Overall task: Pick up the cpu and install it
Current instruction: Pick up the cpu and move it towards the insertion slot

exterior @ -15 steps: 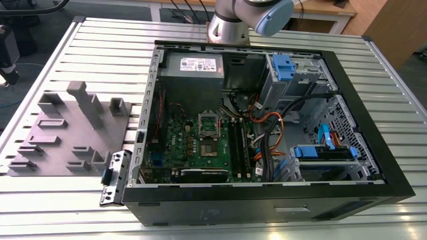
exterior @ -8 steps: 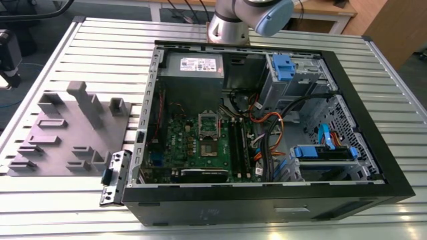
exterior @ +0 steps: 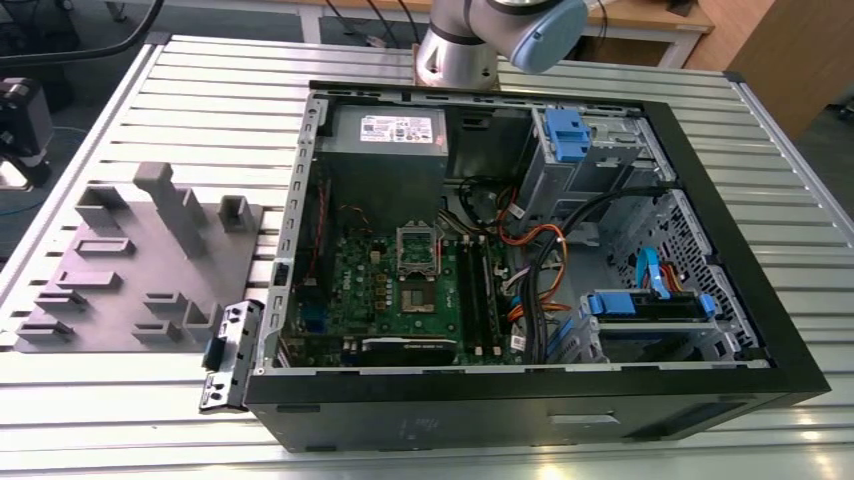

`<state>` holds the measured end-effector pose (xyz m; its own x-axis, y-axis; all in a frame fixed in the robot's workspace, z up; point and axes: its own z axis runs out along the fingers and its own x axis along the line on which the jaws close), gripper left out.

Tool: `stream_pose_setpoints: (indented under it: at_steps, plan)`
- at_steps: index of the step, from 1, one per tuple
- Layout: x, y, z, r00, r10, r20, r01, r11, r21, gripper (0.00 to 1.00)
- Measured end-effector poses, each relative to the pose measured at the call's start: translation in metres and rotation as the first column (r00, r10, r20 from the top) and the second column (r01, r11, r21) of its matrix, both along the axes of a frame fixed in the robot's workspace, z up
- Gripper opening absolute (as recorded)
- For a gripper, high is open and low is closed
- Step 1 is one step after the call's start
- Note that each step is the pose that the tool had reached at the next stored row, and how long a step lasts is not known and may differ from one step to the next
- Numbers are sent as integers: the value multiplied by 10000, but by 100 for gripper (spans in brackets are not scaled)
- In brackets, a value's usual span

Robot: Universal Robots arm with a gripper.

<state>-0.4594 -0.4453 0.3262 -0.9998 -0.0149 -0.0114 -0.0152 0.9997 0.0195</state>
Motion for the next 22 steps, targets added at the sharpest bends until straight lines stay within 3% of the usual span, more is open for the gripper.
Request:
stream_pose_setpoints:
  at_steps: [22]
  plan:
    - [-4, -41, -399, 10000, 0, -6, 0, 10000, 0, 47]
